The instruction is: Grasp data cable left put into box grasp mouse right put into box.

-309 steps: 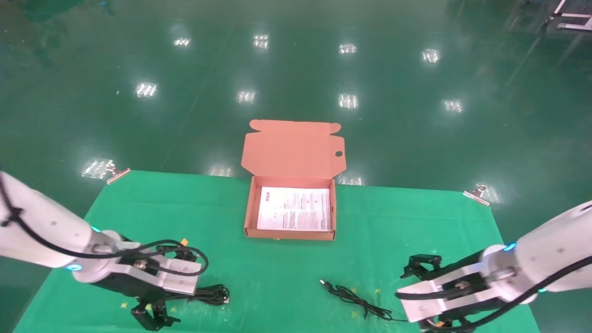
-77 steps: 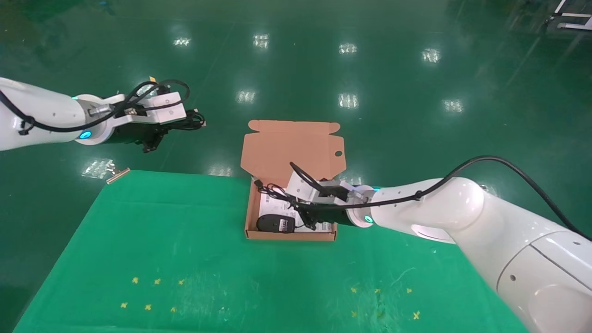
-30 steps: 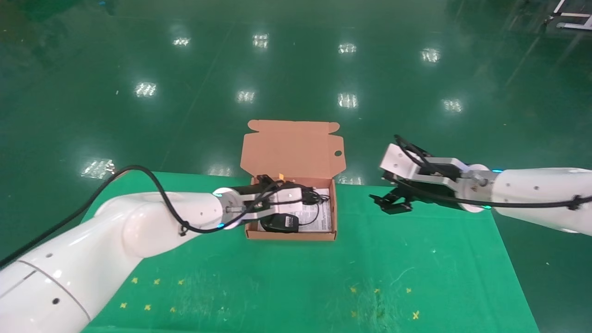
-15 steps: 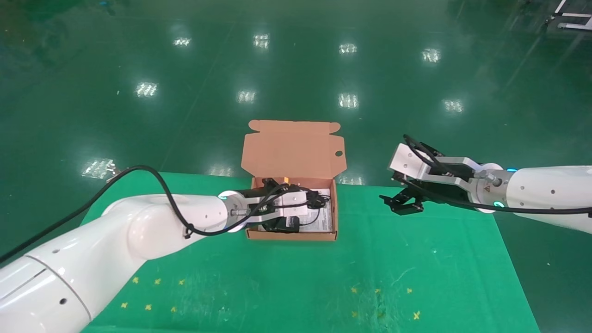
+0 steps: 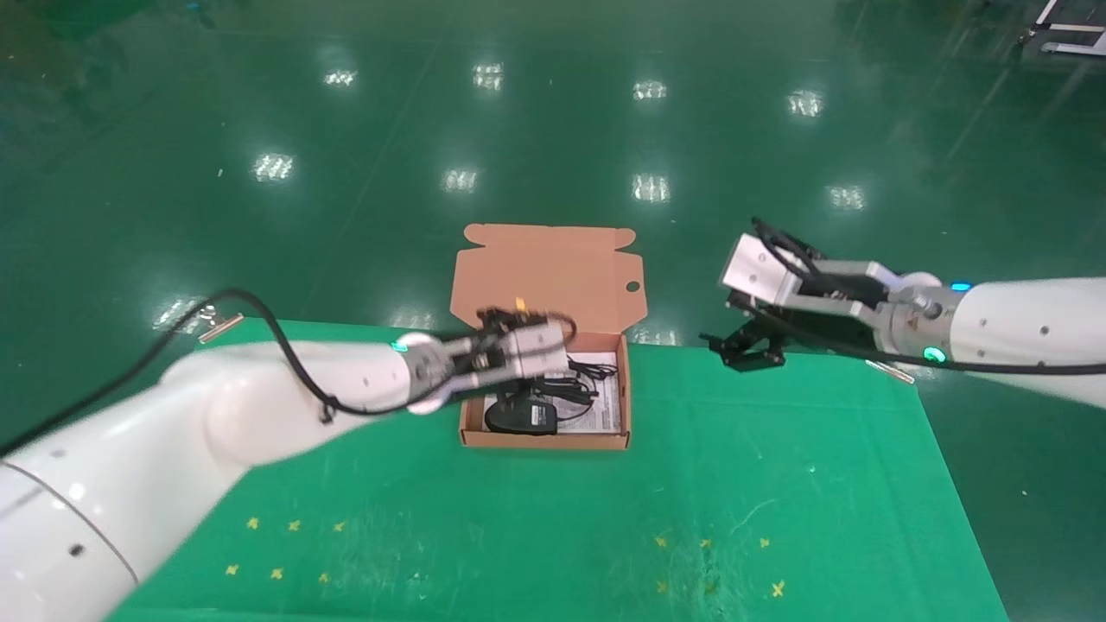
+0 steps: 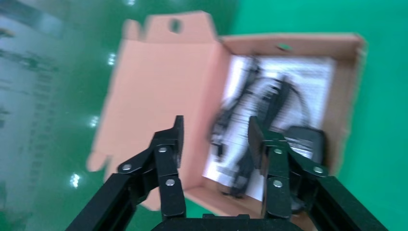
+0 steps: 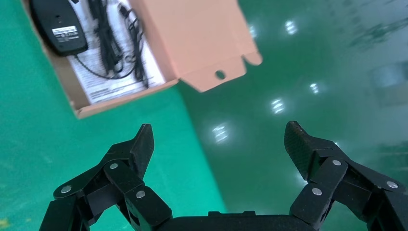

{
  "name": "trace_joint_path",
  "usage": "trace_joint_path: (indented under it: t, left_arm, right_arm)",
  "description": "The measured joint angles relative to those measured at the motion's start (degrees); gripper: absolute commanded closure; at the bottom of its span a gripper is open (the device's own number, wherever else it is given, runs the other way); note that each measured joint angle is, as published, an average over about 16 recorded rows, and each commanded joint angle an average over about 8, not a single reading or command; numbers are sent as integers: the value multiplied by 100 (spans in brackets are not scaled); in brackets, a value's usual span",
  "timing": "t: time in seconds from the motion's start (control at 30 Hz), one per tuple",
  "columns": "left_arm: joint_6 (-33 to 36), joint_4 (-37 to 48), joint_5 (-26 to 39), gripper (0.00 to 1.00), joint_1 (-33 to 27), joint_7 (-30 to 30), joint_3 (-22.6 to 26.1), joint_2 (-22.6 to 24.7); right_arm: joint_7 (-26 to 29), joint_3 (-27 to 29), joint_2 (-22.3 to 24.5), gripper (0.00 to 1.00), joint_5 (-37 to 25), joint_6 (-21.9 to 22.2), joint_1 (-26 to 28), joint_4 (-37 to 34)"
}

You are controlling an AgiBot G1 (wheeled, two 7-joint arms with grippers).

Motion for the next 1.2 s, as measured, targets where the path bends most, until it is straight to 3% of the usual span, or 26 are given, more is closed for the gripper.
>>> trace_joint_path:
  t: [0.47, 1.07, 1.2]
  left_arm:
    - [274, -261, -543, 0, -245, -163, -447, -375]
    - [1845, -1101, -2336, 0, 552, 43, -1710, -1473]
    - [2036, -1202, -2551, 0, 653, 69, -1860, -1603]
  right_arm:
    - [-61, 335, 172, 0, 56, -433, 182, 273]
    - [-532, 2290, 423, 0, 1269, -2029, -1064, 480]
    - [-591, 2530, 452, 0, 1420, -2221, -1221, 503]
